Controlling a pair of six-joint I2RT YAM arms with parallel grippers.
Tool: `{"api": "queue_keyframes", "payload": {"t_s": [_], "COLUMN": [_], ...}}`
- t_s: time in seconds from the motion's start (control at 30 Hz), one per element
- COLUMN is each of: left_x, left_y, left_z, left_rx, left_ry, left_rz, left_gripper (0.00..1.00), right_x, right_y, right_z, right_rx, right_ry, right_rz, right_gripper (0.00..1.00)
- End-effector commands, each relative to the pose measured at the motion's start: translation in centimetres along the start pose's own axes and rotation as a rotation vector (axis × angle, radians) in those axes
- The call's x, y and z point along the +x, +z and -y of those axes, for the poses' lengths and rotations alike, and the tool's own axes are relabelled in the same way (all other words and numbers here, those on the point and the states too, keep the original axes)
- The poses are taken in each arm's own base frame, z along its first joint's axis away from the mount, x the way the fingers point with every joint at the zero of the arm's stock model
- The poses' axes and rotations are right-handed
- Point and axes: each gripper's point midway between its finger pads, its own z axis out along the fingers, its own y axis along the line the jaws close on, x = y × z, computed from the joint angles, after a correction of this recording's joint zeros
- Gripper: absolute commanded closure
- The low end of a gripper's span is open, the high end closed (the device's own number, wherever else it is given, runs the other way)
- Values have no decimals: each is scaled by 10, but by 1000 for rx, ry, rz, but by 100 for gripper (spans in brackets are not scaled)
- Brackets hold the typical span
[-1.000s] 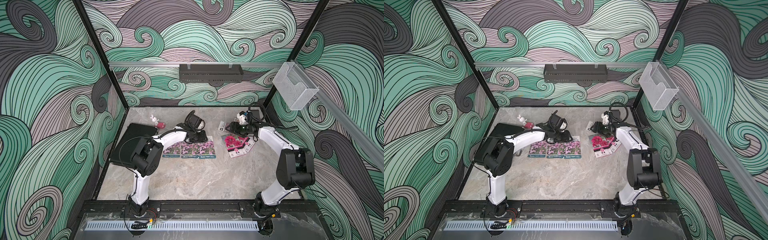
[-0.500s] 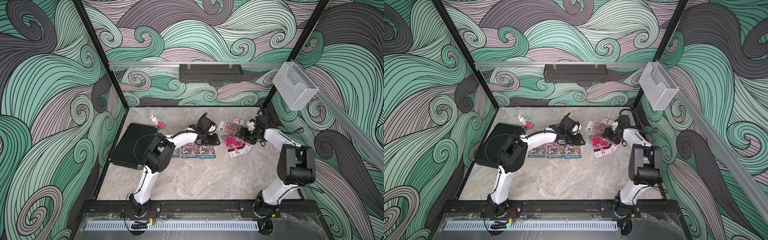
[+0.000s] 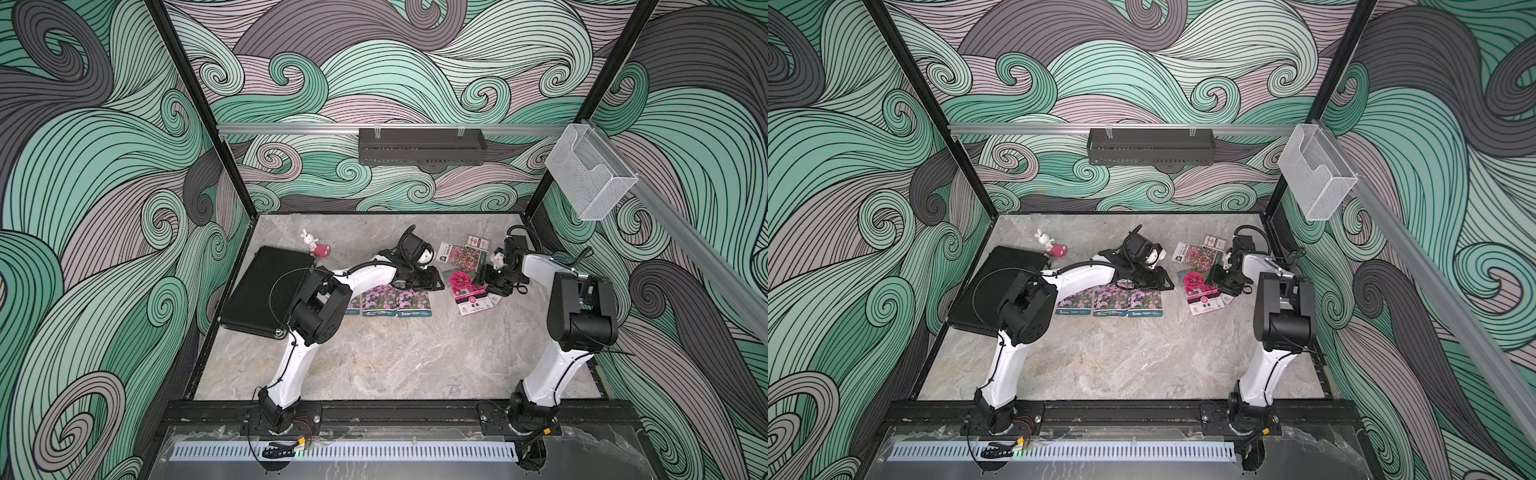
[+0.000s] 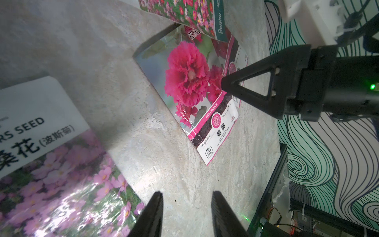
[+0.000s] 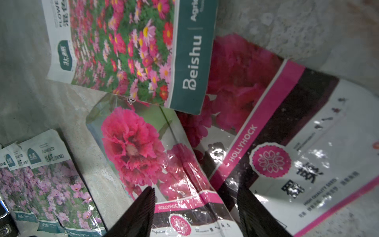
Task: Arrange the seed packets in a row
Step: Adjust the seed packet at the center of the board.
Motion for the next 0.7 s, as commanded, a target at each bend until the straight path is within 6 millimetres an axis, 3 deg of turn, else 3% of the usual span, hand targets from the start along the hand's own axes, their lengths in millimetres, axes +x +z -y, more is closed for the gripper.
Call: {"api": "queue_keyframes", "payload": {"t_s": [0.0,0.13,0.37,0.5,0.67], "left_x": [-1,-6,-29,-32,-46], "left_y": [-4,-19,-80,-95,-120], "left_z": [6,13,43,57,70], "left_rx": [16,27,77,127,177], "left_ry": [13,14,41,46,32], "left_rz": [0,14,90,94,78], "left_gripper": [59,59,59,59,58], "right_x": [4,5,10,10,8], "right_y": [3,6,15,16,11], "right_z": [-4,-8,-13,-14,-17], "right_rx": [-18,-24,-41,-42,-48], "right_ry": [-19,-29,-43,-44,-51], "right_rz": [-31,-34,-44,-37,-26], "right_gripper": [36,41,53,64,72]}}
